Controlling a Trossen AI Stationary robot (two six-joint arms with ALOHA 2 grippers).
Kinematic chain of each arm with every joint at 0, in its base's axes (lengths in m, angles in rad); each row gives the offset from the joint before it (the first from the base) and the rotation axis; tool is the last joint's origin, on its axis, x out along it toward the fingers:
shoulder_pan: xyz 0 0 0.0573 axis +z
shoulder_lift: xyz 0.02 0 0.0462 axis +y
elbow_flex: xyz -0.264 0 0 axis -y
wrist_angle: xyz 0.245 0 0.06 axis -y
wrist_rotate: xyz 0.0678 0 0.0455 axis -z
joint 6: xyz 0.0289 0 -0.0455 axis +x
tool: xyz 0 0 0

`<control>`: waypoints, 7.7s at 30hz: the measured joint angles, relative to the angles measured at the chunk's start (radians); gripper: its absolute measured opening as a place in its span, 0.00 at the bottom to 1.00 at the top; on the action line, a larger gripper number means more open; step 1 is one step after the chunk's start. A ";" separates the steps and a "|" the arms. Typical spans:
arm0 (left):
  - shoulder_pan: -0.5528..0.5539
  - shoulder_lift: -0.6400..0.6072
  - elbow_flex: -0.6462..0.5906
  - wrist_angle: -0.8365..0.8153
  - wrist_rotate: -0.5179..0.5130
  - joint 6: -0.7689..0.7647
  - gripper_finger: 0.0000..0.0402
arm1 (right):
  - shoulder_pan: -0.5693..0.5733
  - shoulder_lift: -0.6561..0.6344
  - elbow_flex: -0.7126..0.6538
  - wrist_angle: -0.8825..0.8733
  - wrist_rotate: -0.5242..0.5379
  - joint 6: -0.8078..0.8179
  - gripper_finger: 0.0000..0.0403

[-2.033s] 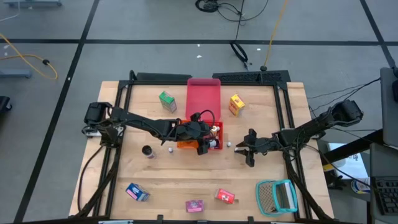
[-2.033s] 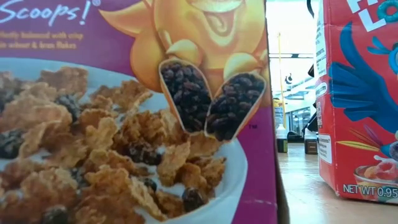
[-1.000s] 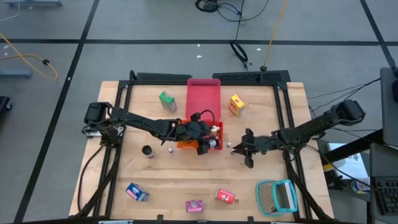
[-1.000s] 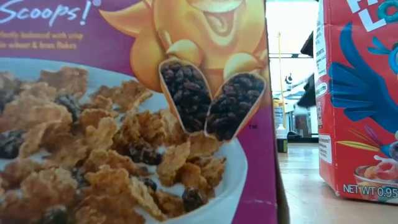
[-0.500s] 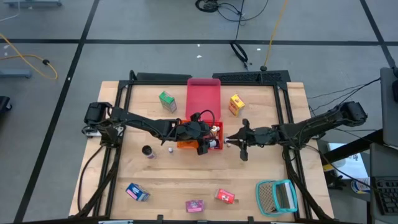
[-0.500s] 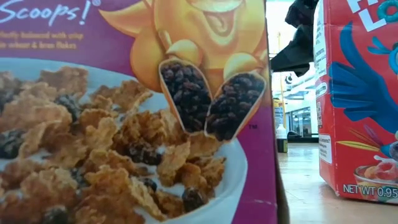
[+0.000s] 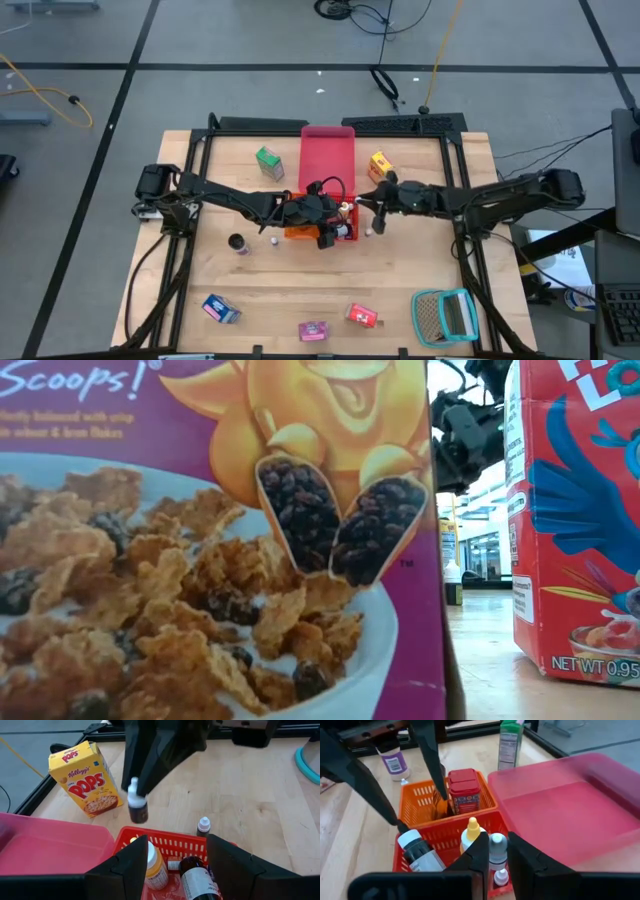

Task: Pick & Place Kitchen Items
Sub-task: Put the small brown food coloring bottle into the red basket, then put the small green food coloring bottle into the red basket, then put the small brown food coloring bottle into the red basket

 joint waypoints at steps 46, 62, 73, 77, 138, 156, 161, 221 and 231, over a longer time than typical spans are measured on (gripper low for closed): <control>0.000 0.000 0.000 0.002 0.000 0.007 0.50 | -0.111 0.297 0.000 0.307 -0.130 -0.035 0.26; 0.000 0.000 0.000 0.000 0.000 0.007 0.50 | -0.002 -0.030 0.000 -0.057 -0.130 -0.060 0.24; 0.000 0.000 0.000 0.000 0.000 0.007 0.50 | 0.148 -0.105 -0.001 -0.196 -0.128 -0.006 0.30; 0.000 0.000 0.000 0.000 0.000 0.007 0.50 | 0.187 -0.105 -0.017 -0.217 -0.122 0.025 0.32; 0.001 0.000 0.000 0.016 0.000 0.008 0.50 | 0.223 0.392 -0.269 0.550 0.036 0.131 0.30; 0.001 0.000 0.000 0.015 0.000 0.008 0.50 | 0.217 0.323 -0.269 0.464 0.031 0.147 0.15; 0.001 0.000 0.000 0.015 0.000 0.007 0.50 | 0.217 0.196 -0.269 0.353 0.033 0.150 0.14; -0.025 -0.139 -0.002 -0.203 -0.283 -0.015 0.50 | 0.034 0.223 -0.023 0.237 -0.103 0.000 0.33; -0.107 -0.218 -0.001 -0.553 -0.342 -0.172 0.50 | 0.036 0.191 -0.022 0.236 -0.105 -0.008 0.31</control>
